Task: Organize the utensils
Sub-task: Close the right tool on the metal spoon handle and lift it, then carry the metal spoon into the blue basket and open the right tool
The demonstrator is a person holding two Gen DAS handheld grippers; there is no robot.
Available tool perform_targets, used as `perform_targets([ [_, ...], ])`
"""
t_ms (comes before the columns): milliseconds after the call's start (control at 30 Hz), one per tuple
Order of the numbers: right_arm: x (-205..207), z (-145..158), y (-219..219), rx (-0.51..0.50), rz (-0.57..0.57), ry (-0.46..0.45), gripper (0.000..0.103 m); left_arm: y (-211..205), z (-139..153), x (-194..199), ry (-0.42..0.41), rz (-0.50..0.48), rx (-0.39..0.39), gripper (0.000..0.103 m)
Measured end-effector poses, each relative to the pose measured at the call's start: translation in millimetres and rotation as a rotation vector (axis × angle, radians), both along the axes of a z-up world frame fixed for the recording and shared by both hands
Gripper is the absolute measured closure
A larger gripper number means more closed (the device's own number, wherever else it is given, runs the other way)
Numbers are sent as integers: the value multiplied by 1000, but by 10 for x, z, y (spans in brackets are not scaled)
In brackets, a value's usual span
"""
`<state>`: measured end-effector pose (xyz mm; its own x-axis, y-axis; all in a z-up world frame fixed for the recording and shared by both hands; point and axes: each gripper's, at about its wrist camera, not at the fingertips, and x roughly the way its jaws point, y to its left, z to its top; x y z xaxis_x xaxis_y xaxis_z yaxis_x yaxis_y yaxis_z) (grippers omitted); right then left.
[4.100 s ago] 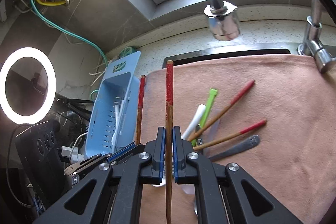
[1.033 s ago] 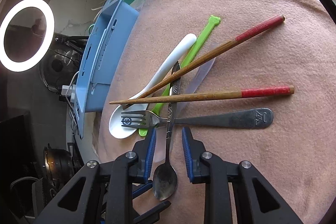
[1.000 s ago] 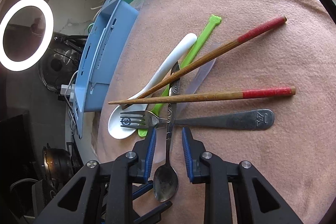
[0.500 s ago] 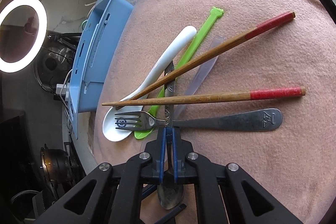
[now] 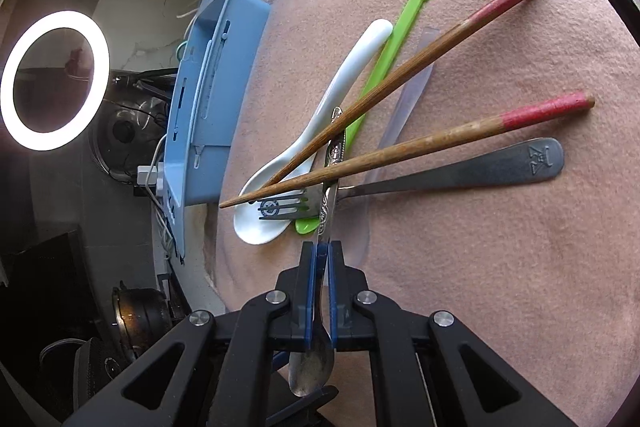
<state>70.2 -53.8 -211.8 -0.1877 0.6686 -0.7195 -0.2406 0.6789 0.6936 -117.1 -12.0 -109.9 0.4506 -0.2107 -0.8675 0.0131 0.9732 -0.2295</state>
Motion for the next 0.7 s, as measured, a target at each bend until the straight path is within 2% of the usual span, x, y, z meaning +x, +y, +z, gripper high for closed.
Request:
perform_targets([
  [133, -86, 27, 78, 17, 3, 13, 98, 133, 49, -60, 4, 22, -33, 72],
  [433, -221, 135, 447, 44, 52, 6, 98, 343, 226, -238, -22, 90, -26, 72],
  [700, -221, 362, 816, 81, 79, -30, 98, 750, 336, -375, -60, 119, -2, 72],
])
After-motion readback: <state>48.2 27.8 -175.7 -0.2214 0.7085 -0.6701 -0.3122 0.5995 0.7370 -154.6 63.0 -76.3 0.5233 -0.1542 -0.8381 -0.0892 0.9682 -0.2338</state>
